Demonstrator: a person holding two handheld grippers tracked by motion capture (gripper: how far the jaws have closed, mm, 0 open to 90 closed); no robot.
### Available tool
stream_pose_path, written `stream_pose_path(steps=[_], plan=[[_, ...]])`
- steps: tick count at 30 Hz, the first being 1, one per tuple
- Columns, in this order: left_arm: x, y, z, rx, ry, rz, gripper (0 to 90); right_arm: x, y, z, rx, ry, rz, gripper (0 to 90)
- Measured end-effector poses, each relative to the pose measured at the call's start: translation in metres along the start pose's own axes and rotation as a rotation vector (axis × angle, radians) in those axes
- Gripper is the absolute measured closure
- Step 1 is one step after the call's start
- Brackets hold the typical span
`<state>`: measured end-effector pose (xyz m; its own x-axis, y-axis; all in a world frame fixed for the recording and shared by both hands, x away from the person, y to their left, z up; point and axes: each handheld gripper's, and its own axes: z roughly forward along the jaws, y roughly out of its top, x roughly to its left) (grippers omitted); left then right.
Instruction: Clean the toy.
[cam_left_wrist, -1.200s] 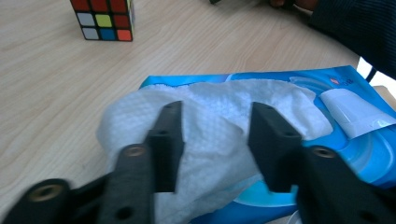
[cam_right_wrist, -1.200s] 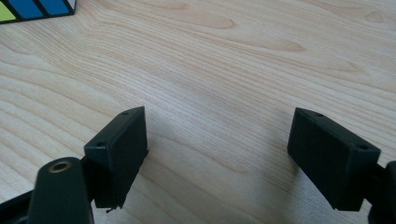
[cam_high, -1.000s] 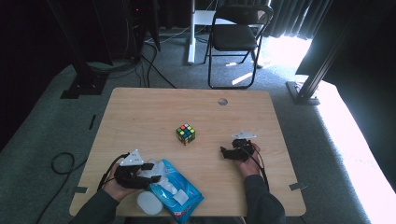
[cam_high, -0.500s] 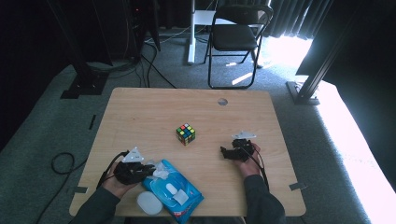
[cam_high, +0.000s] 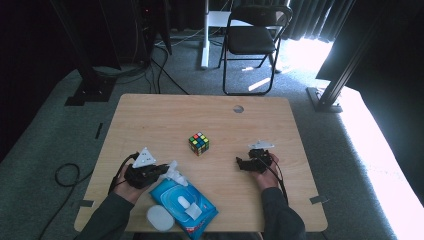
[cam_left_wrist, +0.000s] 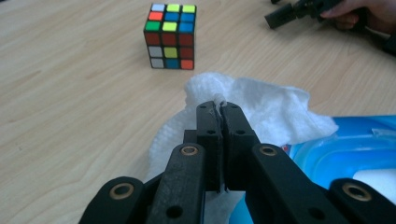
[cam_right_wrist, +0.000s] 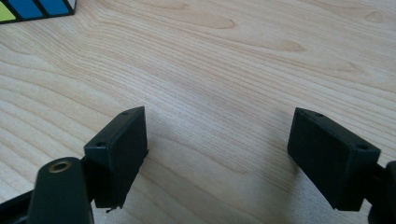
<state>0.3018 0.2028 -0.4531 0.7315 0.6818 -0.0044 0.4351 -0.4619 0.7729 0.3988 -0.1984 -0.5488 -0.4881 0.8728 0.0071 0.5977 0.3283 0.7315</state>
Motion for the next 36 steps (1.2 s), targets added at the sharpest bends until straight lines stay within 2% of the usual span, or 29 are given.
stream_pose_path(steps=[10, 14, 18, 29, 31, 33, 35, 36], plan=[[0.01, 0.001, 0.003, -0.012, 0.024, -0.021, 87.5, 0.0, 0.0, 0.0, 0.0, 0.0, 0.0, 19.6], [0.016, 0.005, 0.003, -0.025, 0.038, -0.023, 87.5, 0.0, 0.0, 0.0, 0.0, 0.0, 0.0, 19.5], [0.023, 0.009, 0.003, -0.035, 0.052, -0.03, 87.5, 0.001, 0.001, 0.001, 0.009, 0.015, -0.017, 14.6], [0.041, 0.022, 0.009, -0.04, 0.081, -0.028, 87.5, 0.001, 0.002, 0.002, 0.008, 0.009, -0.008, 15.8], [0.042, 0.024, 0.011, -0.044, 0.081, -0.031, 87.5, 0.002, 0.003, 0.002, 0.005, 0.013, -0.011, 21.0], [0.045, 0.026, 0.013, -0.043, 0.08, -0.031, 87.4, 0.004, 0.004, 0.0, -0.002, 0.005, -0.023, 35.1], [0.047, 0.027, 0.015, -0.043, 0.08, -0.033, 87.4, 0.009, 0.005, -0.001, -0.019, -0.035, -0.068, 40.3], [0.047, 0.027, 0.016, -0.042, 0.079, -0.035, 87.4, 0.012, 0.007, -0.003, -0.034, -0.035, -0.09, 44.2]])
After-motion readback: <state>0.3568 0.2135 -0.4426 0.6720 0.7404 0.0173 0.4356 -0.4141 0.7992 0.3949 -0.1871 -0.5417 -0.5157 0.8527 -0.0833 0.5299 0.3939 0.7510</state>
